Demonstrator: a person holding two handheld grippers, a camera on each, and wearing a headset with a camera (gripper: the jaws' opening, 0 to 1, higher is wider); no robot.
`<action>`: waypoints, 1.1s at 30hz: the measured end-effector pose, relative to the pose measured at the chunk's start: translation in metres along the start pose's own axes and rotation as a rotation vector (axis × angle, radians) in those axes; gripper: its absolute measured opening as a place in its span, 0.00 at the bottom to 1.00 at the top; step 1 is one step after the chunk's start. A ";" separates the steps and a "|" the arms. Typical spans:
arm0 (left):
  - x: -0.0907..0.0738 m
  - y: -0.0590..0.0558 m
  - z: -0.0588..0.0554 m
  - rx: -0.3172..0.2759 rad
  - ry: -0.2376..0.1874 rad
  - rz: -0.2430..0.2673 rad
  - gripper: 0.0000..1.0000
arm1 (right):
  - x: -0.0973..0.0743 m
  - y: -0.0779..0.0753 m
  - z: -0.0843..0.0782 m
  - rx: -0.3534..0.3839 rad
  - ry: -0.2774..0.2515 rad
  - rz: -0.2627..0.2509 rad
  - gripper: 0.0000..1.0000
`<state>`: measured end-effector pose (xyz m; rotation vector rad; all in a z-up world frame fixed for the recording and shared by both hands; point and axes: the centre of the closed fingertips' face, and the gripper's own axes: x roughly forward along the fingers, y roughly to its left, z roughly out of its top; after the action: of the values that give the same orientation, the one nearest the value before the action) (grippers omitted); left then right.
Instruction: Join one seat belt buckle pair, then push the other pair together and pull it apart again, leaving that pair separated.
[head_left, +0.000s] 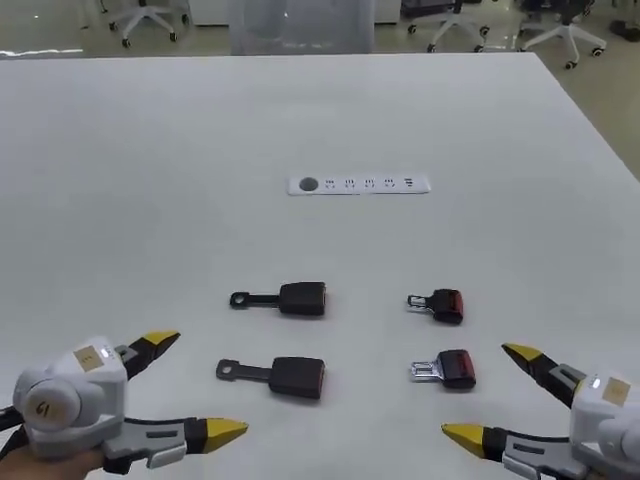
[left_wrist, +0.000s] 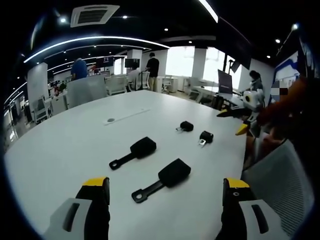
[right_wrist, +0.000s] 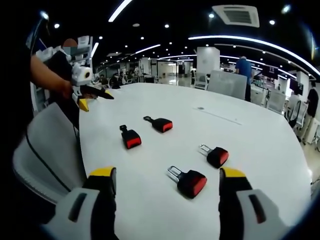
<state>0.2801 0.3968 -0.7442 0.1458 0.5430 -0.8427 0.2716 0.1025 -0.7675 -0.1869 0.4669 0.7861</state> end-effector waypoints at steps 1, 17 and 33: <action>0.002 0.000 -0.002 0.012 0.009 -0.006 0.96 | 0.001 -0.002 -0.001 0.000 0.002 0.002 0.86; 0.038 -0.005 0.001 0.046 0.078 -0.071 0.93 | 0.027 -0.024 -0.016 -0.008 0.058 0.066 0.83; 0.071 -0.009 -0.012 0.118 0.177 -0.189 0.85 | 0.053 -0.032 -0.028 -0.033 0.140 0.217 0.80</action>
<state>0.3067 0.3470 -0.7904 0.2818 0.6806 -1.0532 0.3171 0.1044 -0.8176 -0.2254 0.6132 0.9976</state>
